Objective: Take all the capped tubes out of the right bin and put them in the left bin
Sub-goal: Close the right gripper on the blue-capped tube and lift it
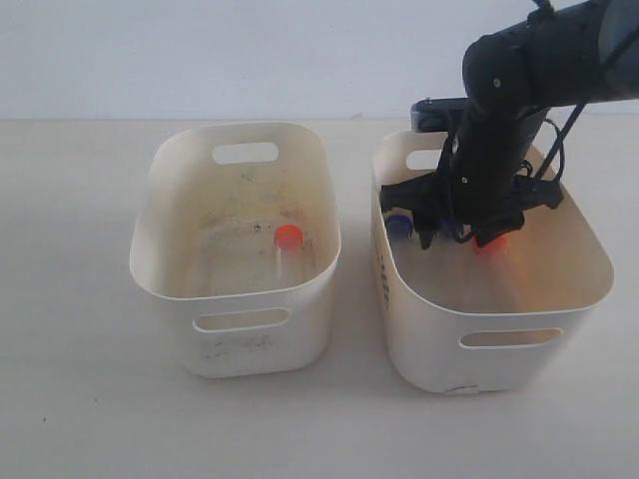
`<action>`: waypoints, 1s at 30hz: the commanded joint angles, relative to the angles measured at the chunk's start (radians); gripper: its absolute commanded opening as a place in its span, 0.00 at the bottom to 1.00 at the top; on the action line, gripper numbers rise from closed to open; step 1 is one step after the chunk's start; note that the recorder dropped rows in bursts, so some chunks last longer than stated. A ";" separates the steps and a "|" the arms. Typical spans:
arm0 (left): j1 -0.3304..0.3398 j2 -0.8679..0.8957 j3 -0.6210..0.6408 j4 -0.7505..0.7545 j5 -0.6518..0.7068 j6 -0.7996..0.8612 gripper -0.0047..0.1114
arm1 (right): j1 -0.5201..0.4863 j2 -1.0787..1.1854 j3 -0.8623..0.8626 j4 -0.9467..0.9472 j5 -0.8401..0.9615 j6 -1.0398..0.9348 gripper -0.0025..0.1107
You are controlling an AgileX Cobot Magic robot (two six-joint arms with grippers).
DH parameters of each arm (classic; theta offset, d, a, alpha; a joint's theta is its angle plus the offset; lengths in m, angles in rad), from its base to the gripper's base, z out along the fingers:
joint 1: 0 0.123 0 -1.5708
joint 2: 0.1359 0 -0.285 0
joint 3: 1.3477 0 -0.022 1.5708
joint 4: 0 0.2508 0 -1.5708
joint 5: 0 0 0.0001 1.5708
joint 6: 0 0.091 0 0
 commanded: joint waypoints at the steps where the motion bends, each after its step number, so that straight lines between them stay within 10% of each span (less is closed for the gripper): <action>1: -0.007 0.004 -0.002 -0.003 -0.007 -0.004 0.08 | -0.005 0.053 -0.001 -0.023 0.003 0.007 0.55; 19: -0.007 0.004 -0.002 -0.003 -0.007 -0.004 0.08 | -0.005 0.144 -0.001 -0.039 -0.053 0.034 0.54; 26: -0.007 0.004 -0.002 -0.003 -0.007 -0.004 0.08 | -0.005 0.144 -0.001 -0.059 -0.032 0.034 0.04; 30: -0.007 0.004 -0.002 -0.003 -0.007 -0.004 0.08 | -0.005 0.128 -0.003 -0.076 0.003 0.040 0.03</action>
